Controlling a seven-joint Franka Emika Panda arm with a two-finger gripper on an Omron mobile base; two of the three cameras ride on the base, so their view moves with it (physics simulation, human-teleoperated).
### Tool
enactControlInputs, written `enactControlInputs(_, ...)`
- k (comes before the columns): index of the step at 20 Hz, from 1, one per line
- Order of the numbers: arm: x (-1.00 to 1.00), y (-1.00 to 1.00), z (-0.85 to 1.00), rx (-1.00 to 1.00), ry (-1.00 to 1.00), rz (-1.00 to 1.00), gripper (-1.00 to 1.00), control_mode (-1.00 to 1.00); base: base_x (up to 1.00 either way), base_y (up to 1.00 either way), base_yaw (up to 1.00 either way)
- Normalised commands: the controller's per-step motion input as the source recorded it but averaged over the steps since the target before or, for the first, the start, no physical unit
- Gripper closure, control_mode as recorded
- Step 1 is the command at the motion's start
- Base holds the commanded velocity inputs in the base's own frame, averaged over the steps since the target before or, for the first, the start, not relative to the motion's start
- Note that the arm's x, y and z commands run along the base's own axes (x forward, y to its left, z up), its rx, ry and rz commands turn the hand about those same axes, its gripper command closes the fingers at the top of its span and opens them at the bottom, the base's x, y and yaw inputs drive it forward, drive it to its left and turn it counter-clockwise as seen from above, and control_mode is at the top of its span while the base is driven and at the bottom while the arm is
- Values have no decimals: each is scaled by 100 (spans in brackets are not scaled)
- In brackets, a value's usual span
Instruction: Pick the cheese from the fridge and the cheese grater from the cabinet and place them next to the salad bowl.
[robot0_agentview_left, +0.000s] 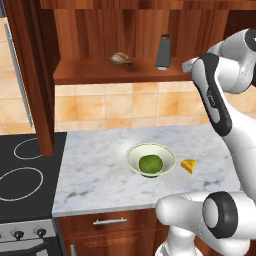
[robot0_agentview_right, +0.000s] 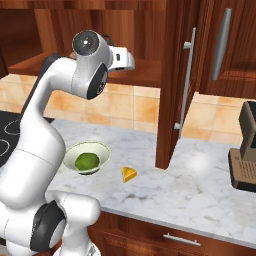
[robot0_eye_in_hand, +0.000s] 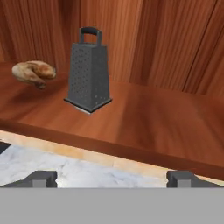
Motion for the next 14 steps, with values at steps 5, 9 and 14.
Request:
enactControlInputs(5, 36, 28, 10, 0, -4, -1, -100, -100, 0, 0, 0)
enactControlInputs(9, 57, 21, 13, 0, 0, -1, -100, -100, 0, 0, 0)
enactControlInputs(14, 51, 7, 66, 0, 15, 0, -100, -100, 0, 0, 0)
